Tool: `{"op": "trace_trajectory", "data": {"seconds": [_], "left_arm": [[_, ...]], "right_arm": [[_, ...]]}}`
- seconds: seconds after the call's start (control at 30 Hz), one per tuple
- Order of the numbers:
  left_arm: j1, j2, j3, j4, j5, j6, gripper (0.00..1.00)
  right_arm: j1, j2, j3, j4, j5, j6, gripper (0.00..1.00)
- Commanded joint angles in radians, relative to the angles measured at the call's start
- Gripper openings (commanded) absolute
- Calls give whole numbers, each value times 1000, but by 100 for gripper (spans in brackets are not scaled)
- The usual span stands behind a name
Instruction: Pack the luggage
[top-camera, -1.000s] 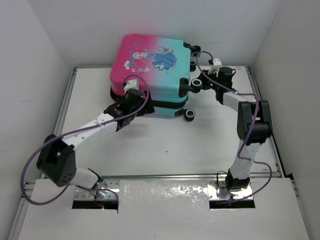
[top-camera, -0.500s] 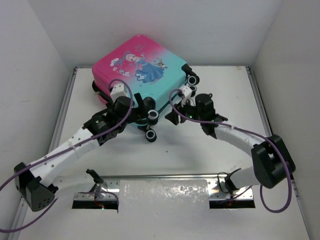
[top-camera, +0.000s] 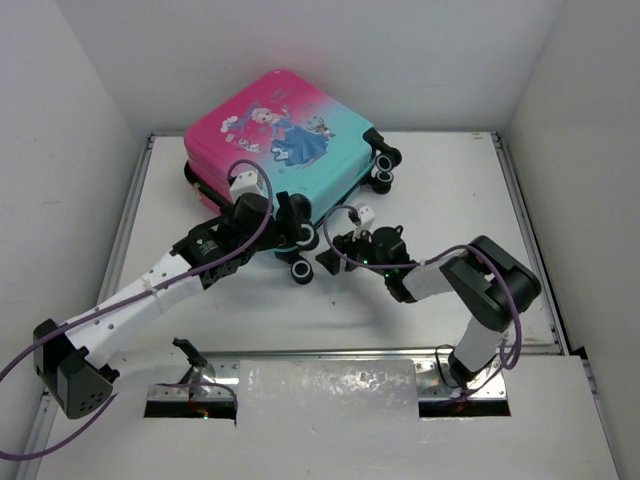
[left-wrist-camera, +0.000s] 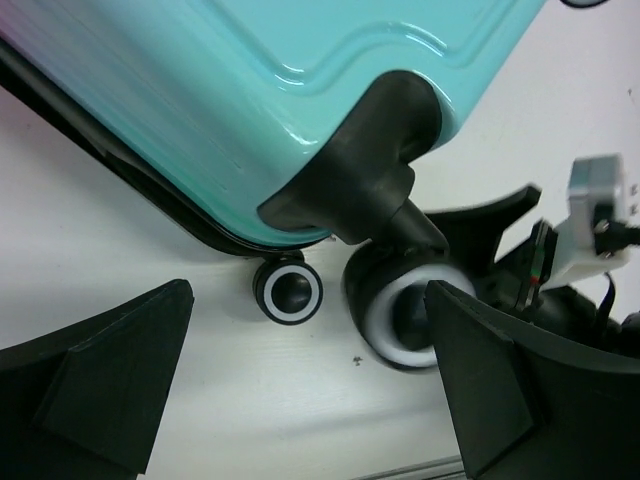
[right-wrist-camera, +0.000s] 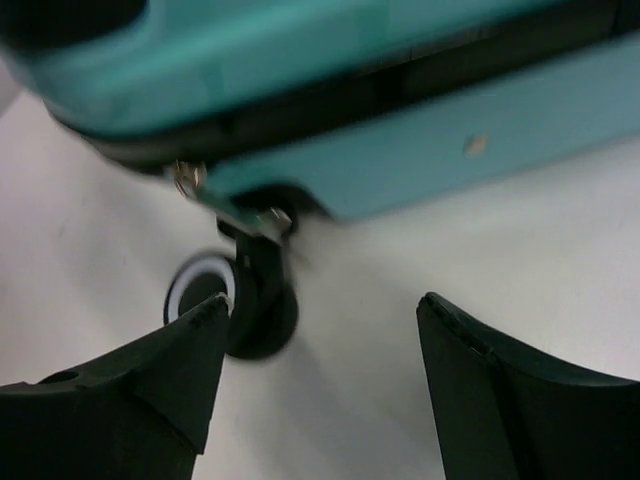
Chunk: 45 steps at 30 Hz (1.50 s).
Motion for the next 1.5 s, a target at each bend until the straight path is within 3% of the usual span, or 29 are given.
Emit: {"op": "trace_trajectory", "data": {"seconds": [0.0,0.1,0.23,0.3,0.37,0.4,0.43,0.47,0.63,0.73,0.87,0.93,1.0,1.03,1.1,1.2,1.47], "left_arm": [[-7,4,54,70,50,1,100],[-7,39,132,78,62,13,100],[-7,65,213,35,31,37,100],[-7,57,217,42,37,58,100],[-7,65,209,49,80,76,100],[-7,73,209,44,94,104,100],[-7,82,210,21,114,116,100],[-7,97,210,9,111,127,100],[-8,104,207,-66,99,210,100],[-7,91,194,-85,117,263,100],[-7,85,171,-83,123,306,100],[-7,87,166,-88,120,316,100],[-7,87,164,-89,104,326,100],[-7,87,163,-88,99,331,100],[-7,90,160,-79,103,339,100],[-5,94,148,-68,106,345,100],[-5,84,98,-39,82,337,100]], "right_arm": [[10,39,56,208,90,28,73],[-39,29,3,239,268,105,77],[-183,-7,73,-44,438,242,75],[-263,-14,107,-98,451,311,74],[-410,5,137,-27,271,373,76],[-453,34,167,-23,194,382,83],[-513,56,208,-20,-1,350,92],[-533,80,321,-54,-92,319,95],[-567,237,724,-470,-468,-93,99],[-567,350,959,-741,-569,-291,99],[-567,467,1170,-888,-589,-394,98],[-565,508,1270,-986,-580,-442,93],[-565,550,1316,-1057,-584,-465,74],[-565,544,1308,-1051,-598,-465,64],[-564,515,1237,-962,-623,-465,56],[-561,454,1143,-792,-623,-414,0],[-525,236,910,-345,-455,-241,0]]}}
